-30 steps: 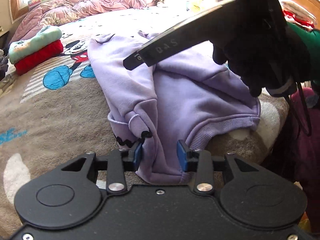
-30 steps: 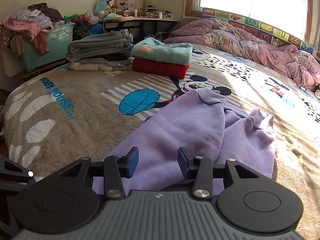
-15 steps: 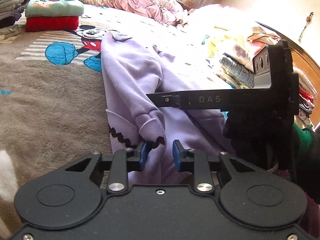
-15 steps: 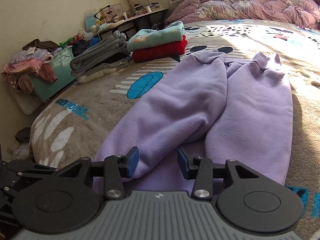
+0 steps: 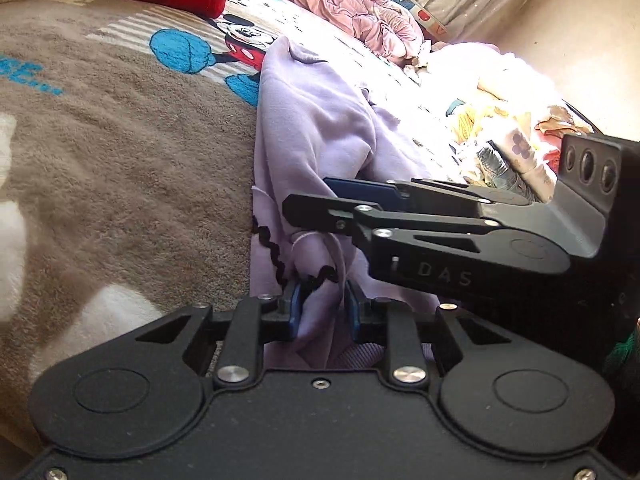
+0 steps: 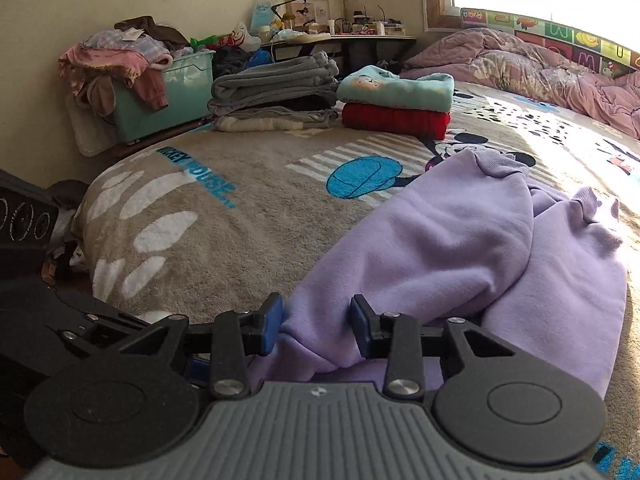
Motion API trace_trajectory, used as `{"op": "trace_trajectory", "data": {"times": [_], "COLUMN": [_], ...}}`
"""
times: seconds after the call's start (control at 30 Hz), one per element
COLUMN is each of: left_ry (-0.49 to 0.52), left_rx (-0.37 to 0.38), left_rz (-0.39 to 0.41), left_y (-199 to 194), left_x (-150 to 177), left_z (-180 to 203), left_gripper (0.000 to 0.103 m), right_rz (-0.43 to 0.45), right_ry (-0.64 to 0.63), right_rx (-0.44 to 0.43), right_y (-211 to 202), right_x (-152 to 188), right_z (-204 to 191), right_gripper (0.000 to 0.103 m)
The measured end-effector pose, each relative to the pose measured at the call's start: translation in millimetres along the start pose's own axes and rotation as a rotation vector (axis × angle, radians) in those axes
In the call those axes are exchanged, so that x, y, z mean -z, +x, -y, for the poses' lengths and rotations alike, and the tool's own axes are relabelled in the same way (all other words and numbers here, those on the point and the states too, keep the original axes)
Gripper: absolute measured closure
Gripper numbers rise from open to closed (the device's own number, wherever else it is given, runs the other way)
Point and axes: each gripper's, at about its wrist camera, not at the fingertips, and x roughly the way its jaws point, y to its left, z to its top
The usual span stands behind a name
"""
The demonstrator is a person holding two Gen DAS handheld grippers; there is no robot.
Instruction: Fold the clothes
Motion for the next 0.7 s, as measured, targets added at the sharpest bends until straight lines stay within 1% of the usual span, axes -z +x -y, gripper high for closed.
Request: {"op": "trace_trajectory", "data": {"times": [0.07,0.13,0.2,0.27,0.3,0.37,0.4,0.43,0.47,0.5,0.6,0.67,0.7], "left_ry": [0.021,0.049,0.056,0.045,0.05,0.121,0.161,0.192,0.213,0.217,0.162,0.096,0.051], "left_rx": [-0.002,0.002,0.012,0.01,0.012,-0.024,-0.045,-0.064,-0.074,-0.065,-0.012,-0.03,-0.024], "left_rz": [-0.02,-0.052,-0.093,-0.135,-0.139,-0.087,-0.059,-0.038,-0.033,-0.043,-0.059,-0.051,-0.047], "left_y": [-6,-11,-16,-26,-32,-50,-56,-58,-58,-55,-39,-28,-24], "left_x": [1,-1,-7,-18,-23,-30,-32,-33,-33,-32,-29,-29,-29], "left_z": [1,3,4,2,2,6,9,10,12,12,12,11,7], "left_gripper": [0.073,0.062,0.058,0.057,0.057,0.059,0.07,0.074,0.074,0.074,0.074,0.073,0.073], "right_rz": [-0.031,-0.05,-0.073,-0.081,-0.057,0.013,0.039,0.061,0.083,0.084,0.063,0.046,0.037], "right_ry": [0.002,-0.015,-0.044,-0.064,-0.064,-0.033,-0.013,0.0,0.013,0.015,0.011,0.012,0.012], "right_rx": [-0.005,-0.005,-0.001,0.01,0.012,0.002,0.001,0.006,0.011,0.015,0.018,0.014,0.017], "right_y": [10,13,14,11,5,-11,-17,-23,-28,-29,-24,-18,-14], "right_x": [0,-1,-3,-7,-10,-14,-14,-14,-14,-14,-11,-11,-11], "right_z": [4,3,2,-1,-2,0,3,7,10,12,15,16,15], "right_gripper": [0.064,0.064,0.064,0.063,0.062,0.061,0.061,0.062,0.062,0.063,0.066,0.066,0.066]}}
